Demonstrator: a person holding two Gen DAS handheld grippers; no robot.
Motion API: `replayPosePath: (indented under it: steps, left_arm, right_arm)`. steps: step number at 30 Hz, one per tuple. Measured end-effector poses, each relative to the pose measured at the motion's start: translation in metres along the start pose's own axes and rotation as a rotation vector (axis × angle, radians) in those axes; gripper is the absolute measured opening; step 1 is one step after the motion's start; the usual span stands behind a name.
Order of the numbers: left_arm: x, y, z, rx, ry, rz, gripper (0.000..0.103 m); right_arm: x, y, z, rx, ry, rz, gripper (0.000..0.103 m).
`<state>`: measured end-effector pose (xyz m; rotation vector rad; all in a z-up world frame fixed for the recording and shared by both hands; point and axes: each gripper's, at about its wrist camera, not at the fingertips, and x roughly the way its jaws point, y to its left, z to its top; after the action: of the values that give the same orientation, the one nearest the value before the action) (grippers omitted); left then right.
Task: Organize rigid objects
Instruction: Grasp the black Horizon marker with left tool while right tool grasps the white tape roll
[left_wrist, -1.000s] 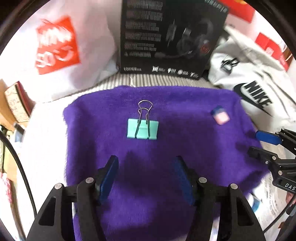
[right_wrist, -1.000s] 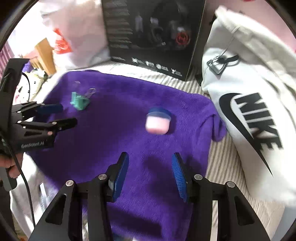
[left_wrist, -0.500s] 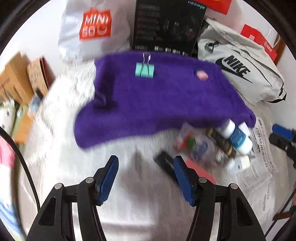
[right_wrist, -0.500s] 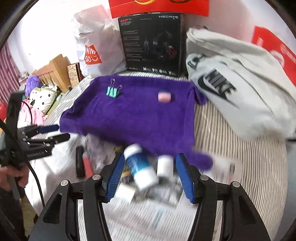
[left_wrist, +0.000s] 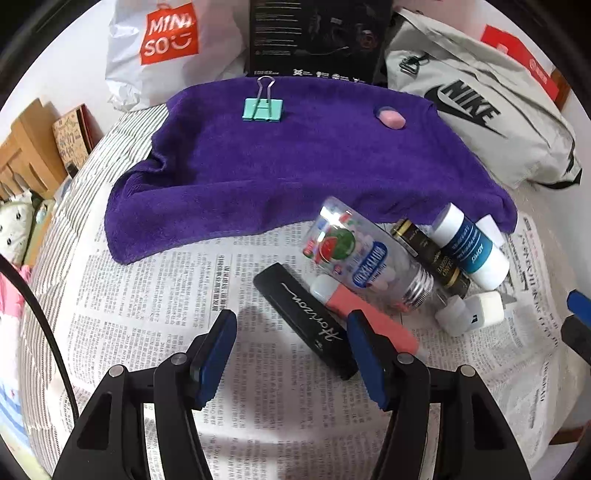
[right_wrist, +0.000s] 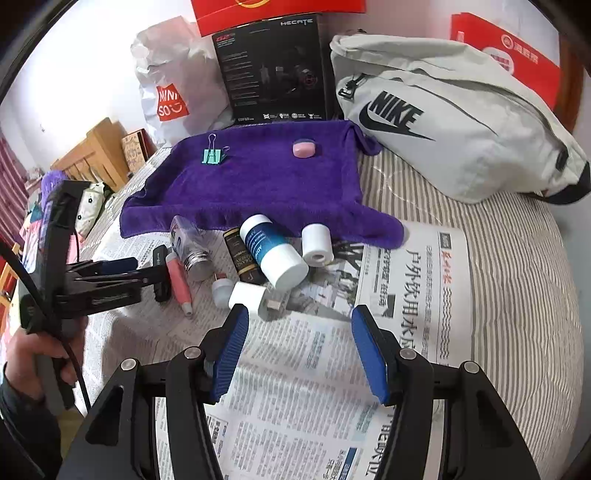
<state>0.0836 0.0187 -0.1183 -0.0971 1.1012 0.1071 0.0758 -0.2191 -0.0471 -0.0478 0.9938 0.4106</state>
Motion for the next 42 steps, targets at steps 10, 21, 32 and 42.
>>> replayPosePath:
  steps: [10,21,32,42]
  left_arm:
    - [-0.008,0.019,-0.018,0.042,0.027,0.069,0.062]
    - [0.002,0.020,-0.006,0.037,-0.019,0.010,0.038]
    - [0.001,0.020,-0.009,0.072,-0.077,-0.040,0.025]
    - [0.000,0.021,-0.012,0.076,-0.088,-0.054,0.025]
  right_arm:
    - [0.000,0.000,-0.007,0.000,-0.005,0.017,0.058]
    - [0.019,-0.015,-0.007,0.050,0.002,0.005,0.058]
    - [0.050,-0.021,0.037,0.038,-0.010,-0.019,0.058]
    - [0.096,-0.015,0.056,-0.009,0.072,-0.045,0.053]
